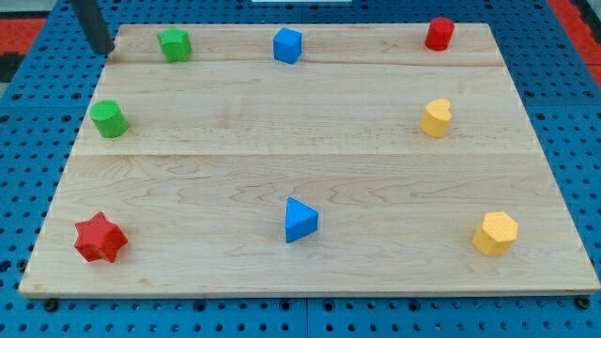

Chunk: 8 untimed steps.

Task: Push the green star to the blue cube

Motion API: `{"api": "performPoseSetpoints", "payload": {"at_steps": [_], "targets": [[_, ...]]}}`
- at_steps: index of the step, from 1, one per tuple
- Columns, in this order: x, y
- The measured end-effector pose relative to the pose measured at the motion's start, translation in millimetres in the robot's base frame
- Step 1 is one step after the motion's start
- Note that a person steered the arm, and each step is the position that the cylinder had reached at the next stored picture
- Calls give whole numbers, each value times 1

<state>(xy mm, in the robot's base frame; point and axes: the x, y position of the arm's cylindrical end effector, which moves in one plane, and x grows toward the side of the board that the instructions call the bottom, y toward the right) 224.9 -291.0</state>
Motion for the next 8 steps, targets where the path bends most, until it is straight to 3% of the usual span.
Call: {"api": "performPoseSetpoints", "payload": {"at_steps": [1, 2, 3, 4, 6, 7, 8], "targets": [[15, 79], [93, 206], [111, 127], [49, 67], [1, 108], [-1, 173], [-16, 163]]}}
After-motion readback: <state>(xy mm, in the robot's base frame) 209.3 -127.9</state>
